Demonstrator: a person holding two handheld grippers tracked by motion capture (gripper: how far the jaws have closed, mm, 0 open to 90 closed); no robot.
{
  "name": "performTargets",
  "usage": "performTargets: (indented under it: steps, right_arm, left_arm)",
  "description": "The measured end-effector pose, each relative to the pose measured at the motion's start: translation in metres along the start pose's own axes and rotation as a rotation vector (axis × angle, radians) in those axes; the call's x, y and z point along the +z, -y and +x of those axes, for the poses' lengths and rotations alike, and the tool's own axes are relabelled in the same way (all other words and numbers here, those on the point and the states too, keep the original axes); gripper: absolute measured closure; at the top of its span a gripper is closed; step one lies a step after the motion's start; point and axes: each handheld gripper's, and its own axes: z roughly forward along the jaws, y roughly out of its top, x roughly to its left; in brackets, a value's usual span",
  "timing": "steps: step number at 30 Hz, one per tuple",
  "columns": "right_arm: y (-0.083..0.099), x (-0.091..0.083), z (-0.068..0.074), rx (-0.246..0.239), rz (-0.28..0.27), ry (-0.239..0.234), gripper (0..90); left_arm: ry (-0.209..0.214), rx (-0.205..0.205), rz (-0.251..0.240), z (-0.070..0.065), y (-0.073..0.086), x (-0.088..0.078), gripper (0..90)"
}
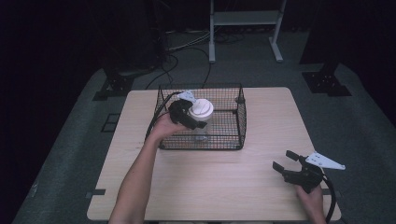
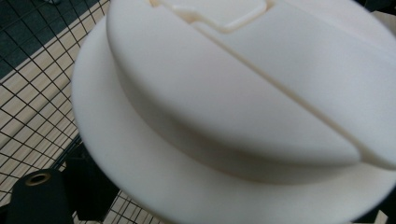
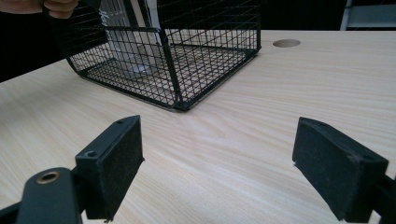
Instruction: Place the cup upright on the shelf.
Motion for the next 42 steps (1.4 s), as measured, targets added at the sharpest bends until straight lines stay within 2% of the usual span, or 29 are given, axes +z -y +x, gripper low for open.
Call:
performTargets:
  steps: [9, 19, 28, 37, 42]
  right_arm:
    - [0.0, 0.0, 0.0, 0.001, 0.0, 0.001, 15.1]
    - [0.0, 0.0, 0.0, 0.003, 0.0, 0.002, 15.1]
    - [0.0, 0.0, -0.001, 0.006, 0.0, 0.003, 15.0]
    - [0.0, 0.0, -0.001, 0.008, -0.001, 0.003, 14.8]
    - [0.0, 0.0, -0.002, 0.008, -0.002, 0.002, 14.8]
  left_arm:
    - [-0.002, -0.009, -0.001, -0.001, -0.001, -0.002, 6.8]
    - [-0.013, 0.004, -0.019, -0.005, -0.003, -0.007, 3.2]
    - [-0.017, 0.014, -0.062, -0.008, -0.006, -0.02, 1.7]
    - [-0.025, 0.023, -0.078, -0.011, -0.008, -0.031, 1.7]
    - [-0.042, 0.03, -0.105, -0.013, -0.01, -0.045, 1.7]
